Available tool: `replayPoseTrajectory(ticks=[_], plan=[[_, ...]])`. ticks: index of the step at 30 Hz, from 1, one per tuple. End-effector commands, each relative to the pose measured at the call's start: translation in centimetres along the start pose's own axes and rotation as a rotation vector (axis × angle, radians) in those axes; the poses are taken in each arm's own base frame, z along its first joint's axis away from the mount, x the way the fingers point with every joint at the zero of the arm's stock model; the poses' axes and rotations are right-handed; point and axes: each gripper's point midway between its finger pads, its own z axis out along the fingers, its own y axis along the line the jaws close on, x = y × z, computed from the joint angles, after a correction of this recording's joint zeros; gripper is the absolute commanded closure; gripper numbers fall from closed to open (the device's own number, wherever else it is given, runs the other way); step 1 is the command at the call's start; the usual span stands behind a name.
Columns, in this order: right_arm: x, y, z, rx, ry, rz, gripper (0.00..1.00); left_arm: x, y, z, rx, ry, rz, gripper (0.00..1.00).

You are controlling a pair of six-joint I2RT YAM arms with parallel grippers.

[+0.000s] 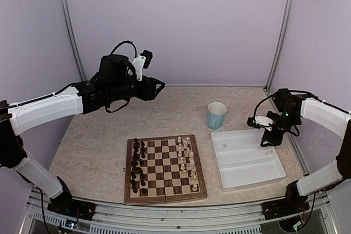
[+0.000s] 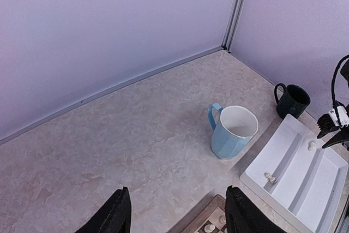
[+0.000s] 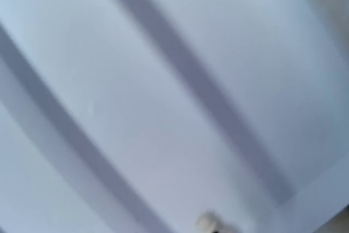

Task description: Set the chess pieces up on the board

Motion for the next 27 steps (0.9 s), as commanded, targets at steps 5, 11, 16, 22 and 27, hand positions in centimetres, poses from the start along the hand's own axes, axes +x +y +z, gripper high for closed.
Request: replayPoseTrajectory(ticks=[5,11,16,22,27], plan=[[5.1,-0.9,2.5,0.079,0.19,-0.069,0.71,0.3,-1.5,0.6,0.048,0.021,0.025,0.41],[6.5,-1.6,3.7,0.095,0.266,-0.118,0.71,0.6,-2.2,0.6,0.049,0.029,0.043,0.41],[6.7,-2.2,4.4,0.105,0.288,-0.146,0.71,0.9,-2.5,0.7,0.052,0.035,0.05,0.41],[7.6,-2.3,5.3,0.085,0.33,-0.174,0.7,1.2,-2.7,1.0,0.059,0.046,0.052,0.41],[9.1,-2.1,6.0,0.085,0.392,-0.236,0.69,1.2,-2.7,1.0,0.058,0.048,0.056,0.41]])
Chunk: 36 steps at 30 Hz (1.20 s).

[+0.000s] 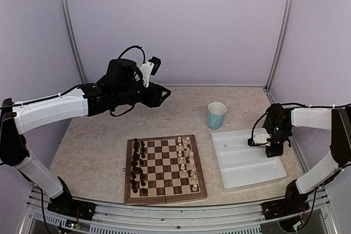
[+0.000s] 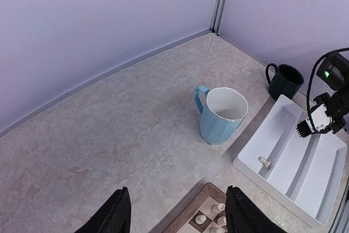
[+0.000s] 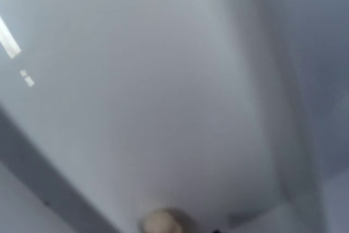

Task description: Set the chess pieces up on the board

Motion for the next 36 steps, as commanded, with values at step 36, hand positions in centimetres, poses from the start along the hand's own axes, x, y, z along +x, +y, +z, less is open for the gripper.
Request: replayPoseTrajectory(ticks=[36], plan=[[-19.6,1.9,-20.6,-0.468,-1.105,0.069,0.93,2.6,-10.6,3.3,0.365,0.049,-0.094,0.42]])
